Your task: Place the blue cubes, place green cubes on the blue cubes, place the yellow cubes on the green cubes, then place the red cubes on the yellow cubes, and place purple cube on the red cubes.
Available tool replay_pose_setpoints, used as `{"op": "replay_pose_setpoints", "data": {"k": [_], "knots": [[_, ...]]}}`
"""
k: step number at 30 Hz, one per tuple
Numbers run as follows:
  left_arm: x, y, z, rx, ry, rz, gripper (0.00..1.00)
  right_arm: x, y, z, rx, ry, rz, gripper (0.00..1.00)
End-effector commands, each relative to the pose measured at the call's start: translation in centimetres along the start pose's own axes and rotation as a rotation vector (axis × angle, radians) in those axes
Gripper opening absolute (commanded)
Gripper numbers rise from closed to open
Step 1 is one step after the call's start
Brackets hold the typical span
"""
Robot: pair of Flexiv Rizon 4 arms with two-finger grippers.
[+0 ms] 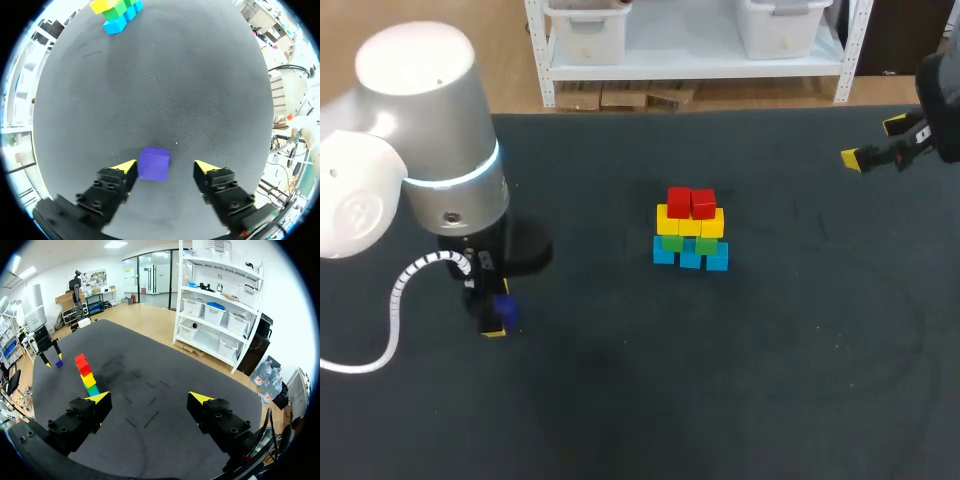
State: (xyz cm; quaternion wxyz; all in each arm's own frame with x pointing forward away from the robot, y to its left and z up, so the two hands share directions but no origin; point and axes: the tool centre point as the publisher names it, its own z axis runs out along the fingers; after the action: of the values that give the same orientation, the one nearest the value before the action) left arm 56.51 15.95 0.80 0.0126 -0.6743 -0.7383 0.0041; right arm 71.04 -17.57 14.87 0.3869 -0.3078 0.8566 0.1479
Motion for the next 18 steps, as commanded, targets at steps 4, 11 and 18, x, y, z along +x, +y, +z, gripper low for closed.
{"op": "replay_pose_setpoints", "data": {"k": [4,11,18], "knots": [[-0.1,0.1,0.4,0.005,0.000,-0.003,0.00,0.0,-0.1,0.0,-0.005,-0.001,0.000,1.00],[-0.1,0.2,-0.2,0.009,-0.005,-0.025,0.00,0.0,-0.1,0.0,-0.005,-0.001,0.000,1.00],[-1.2,1.5,-2.5,0.048,0.000,-0.060,0.00,0.0,-0.1,0.0,-0.005,-0.001,0.000,1.00]]}}
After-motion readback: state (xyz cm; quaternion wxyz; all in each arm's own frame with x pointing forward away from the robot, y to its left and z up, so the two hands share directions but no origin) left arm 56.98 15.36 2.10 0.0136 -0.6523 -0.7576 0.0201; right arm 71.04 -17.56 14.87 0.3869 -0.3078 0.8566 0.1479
